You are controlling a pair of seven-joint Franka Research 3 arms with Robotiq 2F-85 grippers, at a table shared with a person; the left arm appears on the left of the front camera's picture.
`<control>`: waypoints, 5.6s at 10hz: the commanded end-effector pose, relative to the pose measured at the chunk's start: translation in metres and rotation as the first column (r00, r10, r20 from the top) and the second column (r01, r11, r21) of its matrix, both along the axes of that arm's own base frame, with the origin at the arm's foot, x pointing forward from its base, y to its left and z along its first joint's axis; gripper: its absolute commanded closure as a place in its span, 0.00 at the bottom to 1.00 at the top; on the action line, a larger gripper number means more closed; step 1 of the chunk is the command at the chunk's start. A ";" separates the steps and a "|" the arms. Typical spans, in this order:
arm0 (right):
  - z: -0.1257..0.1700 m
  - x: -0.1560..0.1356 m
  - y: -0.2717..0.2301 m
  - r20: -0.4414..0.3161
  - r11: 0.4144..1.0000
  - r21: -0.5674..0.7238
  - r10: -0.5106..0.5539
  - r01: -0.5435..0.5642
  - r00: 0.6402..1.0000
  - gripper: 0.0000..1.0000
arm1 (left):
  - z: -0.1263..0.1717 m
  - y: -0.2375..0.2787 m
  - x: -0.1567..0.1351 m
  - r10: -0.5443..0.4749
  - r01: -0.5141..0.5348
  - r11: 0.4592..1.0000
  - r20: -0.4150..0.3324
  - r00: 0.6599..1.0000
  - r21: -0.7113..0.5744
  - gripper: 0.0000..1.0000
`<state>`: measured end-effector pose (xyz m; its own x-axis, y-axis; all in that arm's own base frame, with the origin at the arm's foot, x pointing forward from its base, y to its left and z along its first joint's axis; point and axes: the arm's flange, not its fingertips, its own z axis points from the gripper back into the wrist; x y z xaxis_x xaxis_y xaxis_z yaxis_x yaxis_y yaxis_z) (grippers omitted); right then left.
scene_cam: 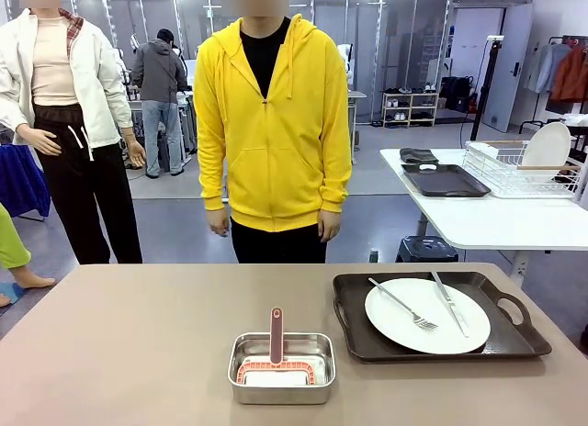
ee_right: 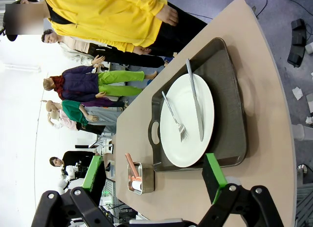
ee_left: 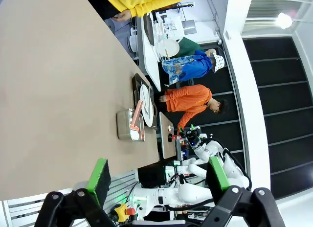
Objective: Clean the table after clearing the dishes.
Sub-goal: When the right (or left) Handle tray is removed, use the right hand (or left hand) to clean the right (or left) side of the table with the Lint Roller.
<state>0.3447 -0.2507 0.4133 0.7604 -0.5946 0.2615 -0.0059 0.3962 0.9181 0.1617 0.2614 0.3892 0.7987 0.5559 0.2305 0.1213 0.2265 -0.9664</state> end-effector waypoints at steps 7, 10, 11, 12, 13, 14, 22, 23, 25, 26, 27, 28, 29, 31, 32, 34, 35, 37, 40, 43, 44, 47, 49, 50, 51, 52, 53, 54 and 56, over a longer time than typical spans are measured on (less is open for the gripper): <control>0.002 -0.002 0.000 0.011 1.000 -0.008 0.014 -0.014 1.000 0.00 | 0.002 0.001 0.000 0.004 -0.004 1.000 0.013 1.000 -0.012 0.00; 0.002 -0.002 0.000 0.011 1.000 -0.008 0.014 -0.014 1.000 0.00 | 0.002 0.001 0.000 0.004 -0.004 1.000 0.013 1.000 -0.012 0.00; 0.002 -0.002 0.000 0.011 1.000 -0.008 0.014 -0.014 1.000 0.00 | 0.002 0.001 0.000 0.004 -0.004 1.000 0.013 1.000 -0.012 0.00; 0.002 -0.002 0.000 0.011 1.000 -0.008 0.014 -0.014 1.000 0.00 | 0.002 0.001 0.000 0.004 -0.004 1.000 0.013 1.000 -0.012 0.00; 0.002 -0.002 0.000 0.011 1.000 -0.008 0.014 -0.014 1.000 0.00 | 0.002 0.001 0.000 0.004 -0.004 1.000 0.013 1.000 -0.012 0.00; 0.002 -0.002 0.000 0.011 1.000 -0.008 0.014 -0.014 1.000 0.00 | 0.002 0.001 0.000 0.004 -0.004 1.000 0.013 1.000 -0.012 0.00; 0.002 -0.002 0.000 0.011 1.000 -0.008 0.014 -0.014 1.000 0.00 | 0.002 0.001 0.000 0.004 -0.004 1.000 0.013 1.000 -0.012 0.00; 0.002 -0.002 0.000 0.011 1.000 -0.008 0.014 -0.014 1.000 0.00 | 0.002 0.001 0.000 0.004 -0.004 1.000 0.013 1.000 -0.012 0.00; 0.002 -0.002 0.000 0.011 1.000 -0.008 0.014 -0.014 1.000 0.00 | 0.002 0.001 0.000 0.004 -0.004 1.000 0.013 1.000 -0.012 0.00; 0.000 0.000 0.000 0.000 1.000 0.000 0.000 0.000 1.000 0.00 | 0.002 0.001 0.000 0.004 -0.004 1.000 0.013 1.000 -0.012 0.00; 0.028 0.017 0.021 0.000 0.995 -0.091 0.042 -0.042 0.999 0.00 | 0.002 0.001 0.000 0.004 -0.004 1.000 0.013 1.000 -0.012 0.00; 0.056 0.043 0.053 -0.001 0.980 -0.174 0.096 -0.095 0.995 0.00 | 0.002 0.001 0.000 0.004 -0.004 1.000 0.013 1.000 -0.012 0.00; 0.073 0.068 0.088 -0.028 0.955 -0.248 0.162 -0.164 0.986 0.00 | 0.002 0.001 0.000 0.004 -0.004 1.000 0.013 1.000 -0.012 0.00; 0.097 0.112 0.166 -0.081 0.876 -0.367 0.304 -0.312 0.949 0.00 | 0.002 0.001 0.000 0.004 -0.004 1.000 0.013 1.000 -0.012 0.00; 0.109 0.131 0.215 -0.110 0.797 -0.465 0.380 -0.385 0.919 0.00 | 0.002 0.001 0.000 0.004 -0.004 1.000 0.013 1.000 -0.012 0.00; 0.126 0.151 0.300 -0.140 0.654 -0.578 0.508 -0.487 0.850 0.00 | 0.002 0.001 0.000 0.004 -0.004 1.000 0.013 1.000 -0.012 0.00; 0.126 0.156 0.348 -0.141 0.567 -0.620 0.599 -0.542 0.789 0.00 | 0.002 0.001 0.000 0.004 -0.004 1.000 0.013 1.000 -0.012 0.00; 0.116 0.165 0.439 -0.215 0.358 -0.703 0.717 -0.615 0.663 0.00 | 0.002 0.001 0.000 0.004 -0.004 1.000 0.013 1.000 -0.012 0.00; 0.106 0.184 0.533 -0.365 0.062 -0.718 0.814 -0.693 0.452 0.00 | 0.002 0.001 0.000 0.004 -0.004 1.000 0.013 1.000 -0.012 0.00; 0.076 0.205 0.611 -0.532 -0.300 -0.599 0.842 -0.742 0.090 0.00 | 0.002 0.001 0.000 0.004 -0.004 1.000 0.013 1.000 -0.012 0.00; 0.063 0.202 0.630 -0.541 -0.361 -0.567 0.841 -0.740 0.004 0.00 | 0.002 0.001 0.000 0.004 -0.004 1.000 0.013 1.000 -0.012 0.00; 0.029 0.184 0.664 -0.552 -0.504 -0.502 0.812 -0.703 -0.189 0.00 | 0.002 0.001 0.000 0.004 -0.004 1.000 0.013 1.000 -0.012 0.00; 0.025 0.177 0.661 -0.537 -0.446 -0.503 0.832 -0.740 -0.137 0.00 | 0.002 0.001 0.000 0.004 -0.004 1.000 0.013 1.000 -0.012 0.00; 0.025 0.177 0.661 -0.537 -0.446 -0.503 0.832 -0.740 -0.137 0.00 | 0.002 0.001 0.000 0.004 -0.004 1.000 0.013 1.000 -0.012 0.00; 0.025 0.177 0.661 -0.537 -0.446 -0.503 0.832 -0.740 -0.137 0.00 | 0.002 0.001 0.000 0.004 -0.004 1.000 0.013 1.000 -0.012 0.00; 0.025 0.177 0.661 -0.537 -0.446 -0.503 0.832 -0.740 -0.137 0.00 | 0.002 0.001 0.000 0.004 -0.004 1.000 0.013 1.000 -0.012 0.00; 0.025 0.177 0.661 -0.537 -0.446 -0.503 0.832 -0.740 -0.137 0.00 | 0.002 0.001 0.000 0.004 -0.004 1.000 0.013 1.000 -0.012 0.00; 0.025 0.177 0.661 -0.537 -0.446 -0.503 0.832 -0.740 -0.137 0.00 | 0.002 0.001 0.000 0.004 -0.004 1.000 0.013 1.000 -0.012 0.00; 0.020 0.191 0.668 -0.571 -0.540 -0.486 0.792 -0.687 -0.217 0.00 | 0.002 0.001 0.000 0.004 -0.004 1.000 0.013 1.000 -0.012 0.00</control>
<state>0.5281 0.4090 0.4361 0.1259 0.9906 0.0528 -0.9054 0.0930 0.4143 0.1617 0.2613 0.3888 0.7985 0.5565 0.2297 0.1215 0.2247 -0.9668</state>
